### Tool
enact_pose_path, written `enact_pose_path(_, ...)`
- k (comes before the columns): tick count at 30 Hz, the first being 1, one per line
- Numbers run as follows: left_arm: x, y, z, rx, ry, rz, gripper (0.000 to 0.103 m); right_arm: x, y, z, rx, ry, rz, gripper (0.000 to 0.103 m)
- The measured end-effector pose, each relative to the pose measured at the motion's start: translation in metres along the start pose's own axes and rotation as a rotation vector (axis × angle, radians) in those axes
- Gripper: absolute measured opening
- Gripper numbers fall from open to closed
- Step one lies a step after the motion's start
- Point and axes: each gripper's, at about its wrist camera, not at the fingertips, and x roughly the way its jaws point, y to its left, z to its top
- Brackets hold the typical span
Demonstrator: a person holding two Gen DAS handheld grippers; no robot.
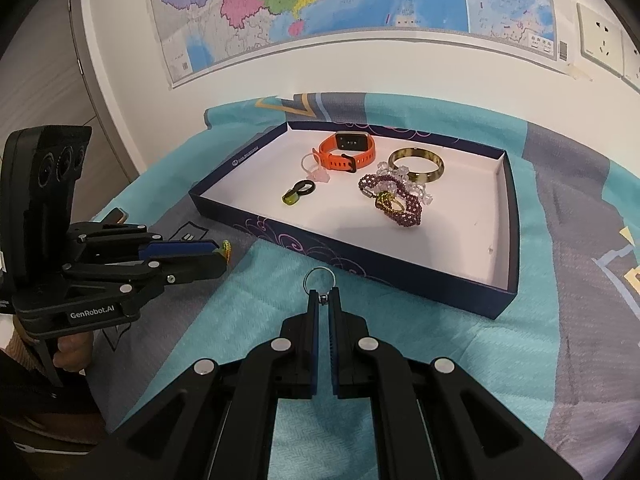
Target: Organize jewelry
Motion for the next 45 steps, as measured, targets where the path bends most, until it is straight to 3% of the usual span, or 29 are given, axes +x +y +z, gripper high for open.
enact_pose_path(21,-0.007,0.002,0.006,-0.018,-0.026,-0.013,0.017,-0.005,0.001,0.008,-0.009,-0.023,0.001,0.003)
enact_pose_path(23,-0.007,0.002,0.004,-0.015,-0.023,-0.021,0.027,-0.005,0.001,0.008,-0.009,-0.021,0.003,0.003)
enact_pose_path(25,-0.008,0.003,0.001,-0.013,-0.031,-0.013,0.050,-0.005,0.001,0.008,-0.008,-0.021,0.003,0.003)
enact_pose_path(29,-0.007,0.005,-0.004,-0.022,-0.024,-0.043,0.076,-0.004,0.001,0.006,-0.008,-0.014,0.006,0.003)
enact_pose_path(31,-0.006,0.005,-0.007,-0.020,-0.019,-0.050,0.094,-0.003,0.001,0.006,-0.008,-0.013,0.007,0.003)
enact_pose_path(32,-0.006,0.004,-0.007,-0.020,-0.015,-0.053,0.098,-0.003,0.001,0.006,-0.008,-0.013,0.008,0.003)
enact_pose_path(35,-0.002,0.005,-0.009,-0.049,0.005,-0.080,0.097,-0.003,0.001,0.006,-0.008,-0.012,0.009,0.003)
enact_pose_path(41,0.007,0.019,-0.013,-0.181,0.047,-0.215,0.097,-0.004,-0.001,0.004,-0.002,-0.009,0.007,0.003)
enact_pose_path(45,0.008,0.013,-0.011,-0.115,0.054,-0.086,0.097,-0.002,-0.001,0.004,0.002,-0.005,0.010,0.003)
